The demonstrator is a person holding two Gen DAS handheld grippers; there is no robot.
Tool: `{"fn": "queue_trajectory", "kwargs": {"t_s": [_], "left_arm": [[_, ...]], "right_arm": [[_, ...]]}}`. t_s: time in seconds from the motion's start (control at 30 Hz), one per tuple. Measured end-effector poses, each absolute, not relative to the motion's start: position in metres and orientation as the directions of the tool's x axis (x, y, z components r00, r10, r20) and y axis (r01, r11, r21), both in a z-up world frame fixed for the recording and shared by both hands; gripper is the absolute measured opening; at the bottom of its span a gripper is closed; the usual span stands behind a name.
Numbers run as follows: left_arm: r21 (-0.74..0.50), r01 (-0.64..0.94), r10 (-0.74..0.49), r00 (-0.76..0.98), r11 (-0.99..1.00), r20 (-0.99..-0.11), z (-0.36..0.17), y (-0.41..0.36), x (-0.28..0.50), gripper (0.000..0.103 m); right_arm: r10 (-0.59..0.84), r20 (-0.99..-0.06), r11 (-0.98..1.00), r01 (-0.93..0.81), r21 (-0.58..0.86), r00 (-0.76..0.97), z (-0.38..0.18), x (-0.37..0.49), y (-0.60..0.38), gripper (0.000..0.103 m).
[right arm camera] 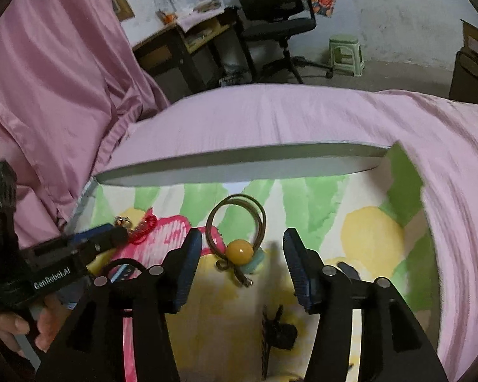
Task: Organize jewelry
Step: 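Lift both grippers from the tray and move toward the white keychain on the bed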
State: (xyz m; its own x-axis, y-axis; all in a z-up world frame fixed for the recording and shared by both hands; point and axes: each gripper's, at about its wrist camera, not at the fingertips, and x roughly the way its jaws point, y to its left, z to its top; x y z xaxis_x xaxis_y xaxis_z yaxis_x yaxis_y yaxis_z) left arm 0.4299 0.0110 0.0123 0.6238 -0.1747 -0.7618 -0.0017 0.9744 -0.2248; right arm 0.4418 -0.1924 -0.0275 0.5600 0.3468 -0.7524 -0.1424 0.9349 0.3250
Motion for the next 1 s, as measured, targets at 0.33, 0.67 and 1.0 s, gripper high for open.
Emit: {"fn": "queue_trajectory", "kwargs": {"t_s": [0.33,0.67,1.0], "left_arm": [[-0.202,0.070,-0.175,0.804,0.977,-0.568,0.050,-0.008,0.342,0.079],[-0.224,0.104,-0.192,0.887,0.969,-0.420,0.057,-0.019,0.255,0.093],[-0.223,0.112,-0.189,0.914,0.968,-0.360,0.056,-0.023,0.193,0.098]], "right_arm": [[0.308,-0.591,0.943,-0.159,0.292,0.745,0.013,0.368,-0.221,0.072],[0.259,-0.390,0.954,-0.171,0.246,0.884,0.055,0.273,-0.256,0.097],[0.207,-0.274,0.970,-0.161,0.180,0.939,0.071,0.191,-0.271,0.101]]}}
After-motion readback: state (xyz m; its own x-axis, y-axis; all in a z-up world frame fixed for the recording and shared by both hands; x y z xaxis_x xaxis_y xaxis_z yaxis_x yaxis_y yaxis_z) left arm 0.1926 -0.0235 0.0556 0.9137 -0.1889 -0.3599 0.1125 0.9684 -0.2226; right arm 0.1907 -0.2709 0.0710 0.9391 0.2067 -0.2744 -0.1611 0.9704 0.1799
